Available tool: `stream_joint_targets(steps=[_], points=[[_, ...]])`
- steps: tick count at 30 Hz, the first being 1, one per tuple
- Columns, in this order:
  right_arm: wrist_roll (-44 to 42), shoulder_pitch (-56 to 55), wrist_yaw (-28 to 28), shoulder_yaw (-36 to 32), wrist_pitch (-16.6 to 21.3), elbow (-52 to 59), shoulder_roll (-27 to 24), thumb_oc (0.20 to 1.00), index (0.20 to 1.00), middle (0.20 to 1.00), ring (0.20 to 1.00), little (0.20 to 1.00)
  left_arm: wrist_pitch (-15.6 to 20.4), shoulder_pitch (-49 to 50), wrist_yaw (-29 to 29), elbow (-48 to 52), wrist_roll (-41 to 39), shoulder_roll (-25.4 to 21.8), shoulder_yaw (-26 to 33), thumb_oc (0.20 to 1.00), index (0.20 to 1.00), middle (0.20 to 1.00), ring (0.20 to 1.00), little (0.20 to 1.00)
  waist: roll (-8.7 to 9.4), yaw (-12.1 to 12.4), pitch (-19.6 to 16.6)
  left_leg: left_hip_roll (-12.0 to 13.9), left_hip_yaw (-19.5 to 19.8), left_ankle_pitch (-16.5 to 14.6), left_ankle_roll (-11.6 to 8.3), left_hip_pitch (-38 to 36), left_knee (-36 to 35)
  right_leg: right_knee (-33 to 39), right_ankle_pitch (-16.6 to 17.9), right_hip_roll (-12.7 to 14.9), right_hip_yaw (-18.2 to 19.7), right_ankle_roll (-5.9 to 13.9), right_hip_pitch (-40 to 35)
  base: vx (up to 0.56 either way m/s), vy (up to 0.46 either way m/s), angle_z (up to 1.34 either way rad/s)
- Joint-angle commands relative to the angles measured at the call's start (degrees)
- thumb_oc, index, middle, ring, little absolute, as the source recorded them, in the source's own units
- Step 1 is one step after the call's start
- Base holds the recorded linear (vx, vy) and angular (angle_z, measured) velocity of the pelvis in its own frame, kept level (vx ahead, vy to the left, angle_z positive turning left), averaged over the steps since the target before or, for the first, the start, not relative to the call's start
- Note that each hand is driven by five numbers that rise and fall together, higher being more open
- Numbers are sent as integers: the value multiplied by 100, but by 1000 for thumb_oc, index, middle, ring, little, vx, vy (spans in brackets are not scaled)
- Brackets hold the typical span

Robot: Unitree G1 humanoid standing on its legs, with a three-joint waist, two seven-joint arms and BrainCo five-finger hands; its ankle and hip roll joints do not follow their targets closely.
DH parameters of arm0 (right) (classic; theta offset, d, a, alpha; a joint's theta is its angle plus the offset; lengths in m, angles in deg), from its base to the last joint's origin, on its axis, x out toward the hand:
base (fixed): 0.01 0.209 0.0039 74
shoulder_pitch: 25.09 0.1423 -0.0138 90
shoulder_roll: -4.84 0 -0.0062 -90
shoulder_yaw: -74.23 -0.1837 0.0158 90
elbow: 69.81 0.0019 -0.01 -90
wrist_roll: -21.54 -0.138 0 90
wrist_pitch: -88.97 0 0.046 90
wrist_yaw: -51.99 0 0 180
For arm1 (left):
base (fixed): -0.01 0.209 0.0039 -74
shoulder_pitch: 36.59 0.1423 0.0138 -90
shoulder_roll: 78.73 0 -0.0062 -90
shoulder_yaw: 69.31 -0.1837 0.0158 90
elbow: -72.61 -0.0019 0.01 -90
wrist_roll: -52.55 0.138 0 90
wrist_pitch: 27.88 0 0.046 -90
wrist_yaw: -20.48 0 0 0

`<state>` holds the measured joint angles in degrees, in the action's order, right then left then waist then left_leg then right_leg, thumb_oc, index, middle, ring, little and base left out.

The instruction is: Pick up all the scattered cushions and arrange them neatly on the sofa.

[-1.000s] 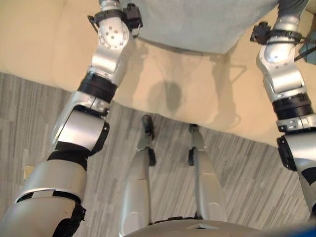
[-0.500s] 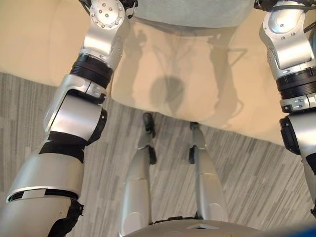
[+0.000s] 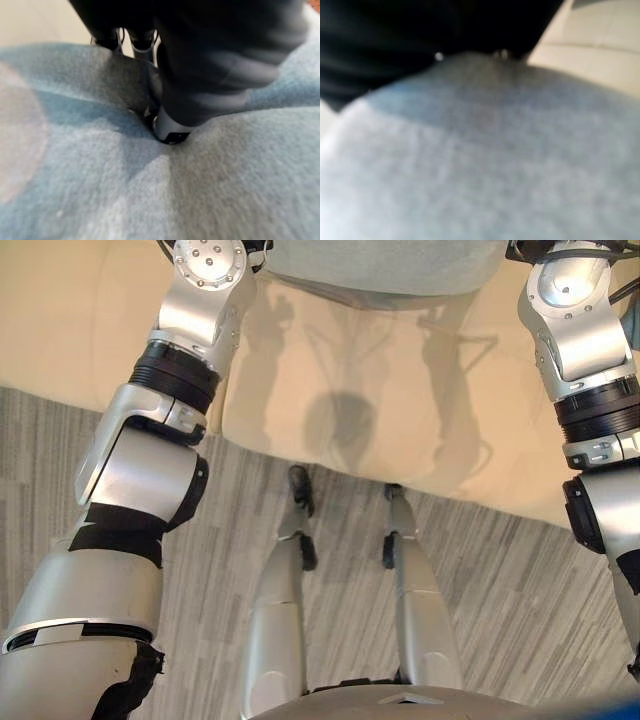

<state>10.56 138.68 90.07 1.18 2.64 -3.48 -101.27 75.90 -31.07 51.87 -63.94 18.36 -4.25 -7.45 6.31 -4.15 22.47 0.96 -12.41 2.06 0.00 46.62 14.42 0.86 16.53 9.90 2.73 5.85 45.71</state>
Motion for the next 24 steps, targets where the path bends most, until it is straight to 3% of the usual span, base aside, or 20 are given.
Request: stream_joint_targets(steps=[1,9,17,24], points=[[211,690,-490,535,510,911,344,200,200,200,200,200,151,-975,-555,151,556,343,-414,200,200,200,200,200,-239,-138,22,-210,270,-394,-203,-451,-498,-81,-323,386,-552,811,-819,0,0,0],[230,539,-420,465,418,1100,22,200,200,200,200,200,158,-1293,-467,281,498,74,-459,200,200,200,200,200,-315,-138,59,-198,271,-357,-207,-452,-547,-76,-394,362,-571,766,-799,0,1,-1],[346,87,-375,221,447,1614,-156,200,200,200,200,200,378,-1523,-326,644,321,188,-391,200,200,200,200,200,-383,-150,11,-188,275,-374,-214,-532,-539,-117,-503,363,-605,760,-863,0,0,0],[430,-221,-415,74,439,1980,-147,200,200,200,200,200,334,-1527,-372,565,358,402,-436,200,200,200,200,200,-404,-195,-12,-171,234,-402,-210,-584,-490,-161,-516,395,-602,764,-910,0,0,0]])
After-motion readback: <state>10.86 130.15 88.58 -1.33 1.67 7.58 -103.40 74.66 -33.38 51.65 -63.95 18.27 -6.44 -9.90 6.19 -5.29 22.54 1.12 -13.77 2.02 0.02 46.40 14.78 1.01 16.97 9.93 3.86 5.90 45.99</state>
